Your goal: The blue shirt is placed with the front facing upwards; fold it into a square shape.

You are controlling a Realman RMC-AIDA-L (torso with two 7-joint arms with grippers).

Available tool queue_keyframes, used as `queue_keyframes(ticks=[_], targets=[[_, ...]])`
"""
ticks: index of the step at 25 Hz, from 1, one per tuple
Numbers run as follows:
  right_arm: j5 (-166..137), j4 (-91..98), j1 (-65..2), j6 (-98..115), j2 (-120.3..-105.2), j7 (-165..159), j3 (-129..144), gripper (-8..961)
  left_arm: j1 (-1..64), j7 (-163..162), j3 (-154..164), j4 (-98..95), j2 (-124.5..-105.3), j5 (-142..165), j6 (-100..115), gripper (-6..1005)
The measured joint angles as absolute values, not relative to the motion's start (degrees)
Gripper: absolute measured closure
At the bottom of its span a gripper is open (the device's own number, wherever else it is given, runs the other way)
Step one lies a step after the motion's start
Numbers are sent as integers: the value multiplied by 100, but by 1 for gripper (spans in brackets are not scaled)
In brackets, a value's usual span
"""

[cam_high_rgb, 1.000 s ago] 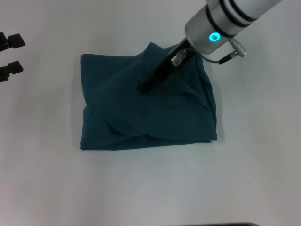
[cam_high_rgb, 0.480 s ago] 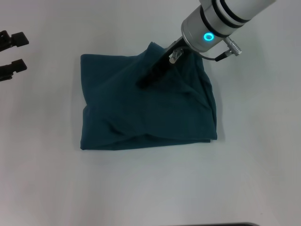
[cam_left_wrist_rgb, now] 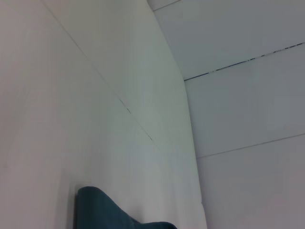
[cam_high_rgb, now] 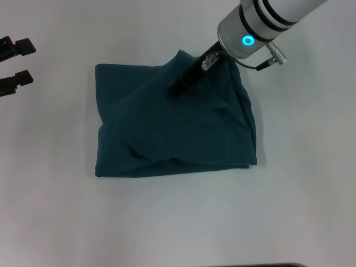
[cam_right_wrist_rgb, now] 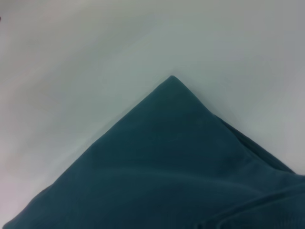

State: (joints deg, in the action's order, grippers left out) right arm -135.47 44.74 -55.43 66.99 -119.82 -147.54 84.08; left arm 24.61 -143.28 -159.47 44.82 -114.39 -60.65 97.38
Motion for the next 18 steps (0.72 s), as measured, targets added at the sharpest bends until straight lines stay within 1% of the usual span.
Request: queue_keyframes(ticks=[1, 12, 17, 18], targets=[[-13554, 4479, -5540, 6705, -11981, -14760, 8411, 325, 2461, -14325, -15945, 4481, -11441, -6065, 9731, 113], [-13569, 4635, -5492, 6842, -11963, -14884, 8383, 771, 2470, -14249, -15943, 4342, -11417, -6051, 9712, 112], [-13881, 5402, -5238, 7417, -11948, -15068, 7969, 933, 2464, -14247, -15943, 4342, -11418, -6051, 9720, 112], [-14031, 5636, -5149, 7550, -11947, -15115, 7823, 933, 2460, -14247, -15944, 4341, -11416, -6051, 9722, 112]])
